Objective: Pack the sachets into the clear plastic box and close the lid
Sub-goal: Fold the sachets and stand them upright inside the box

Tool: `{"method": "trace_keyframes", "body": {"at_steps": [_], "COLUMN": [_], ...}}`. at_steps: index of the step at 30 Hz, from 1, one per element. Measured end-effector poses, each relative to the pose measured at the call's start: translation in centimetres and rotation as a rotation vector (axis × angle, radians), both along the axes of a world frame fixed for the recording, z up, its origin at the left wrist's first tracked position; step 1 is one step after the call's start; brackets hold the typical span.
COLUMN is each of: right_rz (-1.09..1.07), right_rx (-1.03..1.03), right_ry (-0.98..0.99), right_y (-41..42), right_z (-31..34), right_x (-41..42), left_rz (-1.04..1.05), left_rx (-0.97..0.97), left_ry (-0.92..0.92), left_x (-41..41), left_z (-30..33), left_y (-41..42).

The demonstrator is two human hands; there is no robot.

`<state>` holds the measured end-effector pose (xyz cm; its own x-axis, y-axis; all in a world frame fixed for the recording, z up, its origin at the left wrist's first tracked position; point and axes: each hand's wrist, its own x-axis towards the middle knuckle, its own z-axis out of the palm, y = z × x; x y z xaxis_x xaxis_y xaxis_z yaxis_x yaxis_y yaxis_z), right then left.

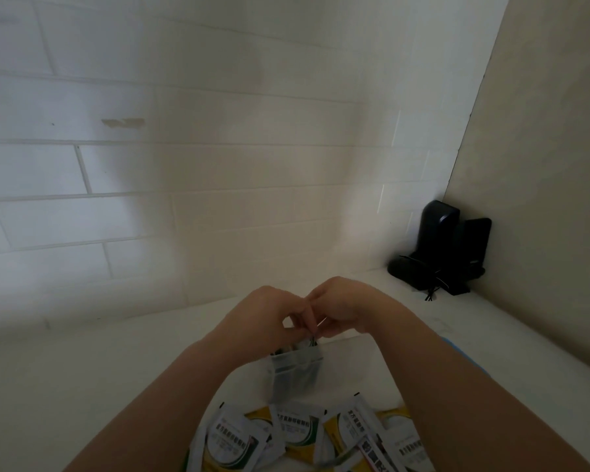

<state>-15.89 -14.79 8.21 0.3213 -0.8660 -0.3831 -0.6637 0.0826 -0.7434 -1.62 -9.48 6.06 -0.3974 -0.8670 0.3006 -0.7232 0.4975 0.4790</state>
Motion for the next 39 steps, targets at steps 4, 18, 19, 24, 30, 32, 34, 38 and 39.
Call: {"method": "trace_keyframes", "body": {"at_steps": [4, 18, 19, 24, 30, 32, 34, 38, 39], "right_rz": [0.011, -0.099, -0.12, -0.11, -0.216, -0.203, -0.103, 0.105, 0.122], "right_rx": [-0.139, -0.414, -0.432, -0.543, -0.708, -0.714, -0.679, -0.52, -0.505], "right_ry": [0.072, 0.055, 0.006, -0.108, -0.203, -0.254, -0.174, 0.125, 0.18], "right_y": [-0.2, 1.6, 2.1, 5.4, 8.0, 9.1, 10.7, 14.4, 15.1], "right_z": [-0.2, 0.2, 0.0, -1.3, -2.2, -1.9, -2.1, -4.4, -5.0], "right_x": [0.5, -0.8, -1.4, -4.0, -5.9, -6.5, -7.2, -8.0, -8.1], "left_rz": [0.022, 0.119, 0.063, -0.005, 0.171, 0.213, 0.228, 0.167, 0.148], "left_rx": [0.012, 0.095, 0.111, 0.196, -0.097, -0.166, -0.211, -0.135, -0.048], "left_ry": [0.029, -0.086, -0.188, -0.422, -0.282, -0.134, 0.01, 0.219, 0.221], "left_x": [0.3, 1.4, 1.4, 1.2, 0.8, 1.0, 1.2, 0.2, -0.4], "left_z": [0.0, -0.9, -0.8, -0.2, 0.4, 0.6, 0.6, -1.5, -2.3], "left_y": [-0.1, -1.3, -1.4, -1.8, -0.4, 1.0, 3.4, 9.2, 10.2]}}
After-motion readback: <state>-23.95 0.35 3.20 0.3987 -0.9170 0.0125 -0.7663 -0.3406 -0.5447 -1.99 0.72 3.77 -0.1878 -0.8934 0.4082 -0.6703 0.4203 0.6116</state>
